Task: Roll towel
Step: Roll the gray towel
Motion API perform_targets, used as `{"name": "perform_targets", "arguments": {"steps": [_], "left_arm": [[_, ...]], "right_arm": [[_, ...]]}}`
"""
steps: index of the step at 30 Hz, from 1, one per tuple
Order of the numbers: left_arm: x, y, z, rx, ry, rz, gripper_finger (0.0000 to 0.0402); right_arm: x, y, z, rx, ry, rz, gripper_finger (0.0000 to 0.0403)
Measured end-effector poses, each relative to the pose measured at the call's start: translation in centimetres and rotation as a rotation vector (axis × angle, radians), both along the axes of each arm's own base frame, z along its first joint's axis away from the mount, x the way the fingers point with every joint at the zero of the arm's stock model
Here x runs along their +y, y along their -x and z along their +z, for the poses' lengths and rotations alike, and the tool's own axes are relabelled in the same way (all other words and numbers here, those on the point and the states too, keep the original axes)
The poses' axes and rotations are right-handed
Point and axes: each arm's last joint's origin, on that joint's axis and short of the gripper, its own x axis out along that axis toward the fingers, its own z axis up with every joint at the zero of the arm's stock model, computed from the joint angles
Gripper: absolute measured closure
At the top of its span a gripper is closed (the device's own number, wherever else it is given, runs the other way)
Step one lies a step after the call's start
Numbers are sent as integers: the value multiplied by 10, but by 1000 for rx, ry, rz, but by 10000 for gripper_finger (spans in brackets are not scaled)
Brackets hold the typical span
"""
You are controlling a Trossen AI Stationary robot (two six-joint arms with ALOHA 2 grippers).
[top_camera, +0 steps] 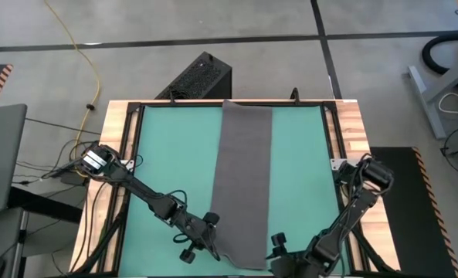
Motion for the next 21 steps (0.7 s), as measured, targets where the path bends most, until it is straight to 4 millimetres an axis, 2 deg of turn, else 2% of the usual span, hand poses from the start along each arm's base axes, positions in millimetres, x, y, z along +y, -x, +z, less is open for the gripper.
{"name": "perform_targets", "arguments": {"steps": [2, 7, 9, 14, 21], "left_arm": [[0, 0, 0, 1, 0, 0, 401], [0, 0, 0, 3, -3, -2, 401], [0, 0, 0, 3, -4, -2, 401], [0, 1, 0, 9, 3, -14, 401], [0, 0, 0, 6, 4, -13, 401]], "right_arm": [[5, 1, -5, -31, 9, -16, 195], [15, 1, -40, -18, 76, -14, 197], [17, 2, -49, -2, 100, -12, 201], [22, -1, -52, -34, 110, -30, 215], [24, -5, -68, -50, 140, -35, 234]]}}
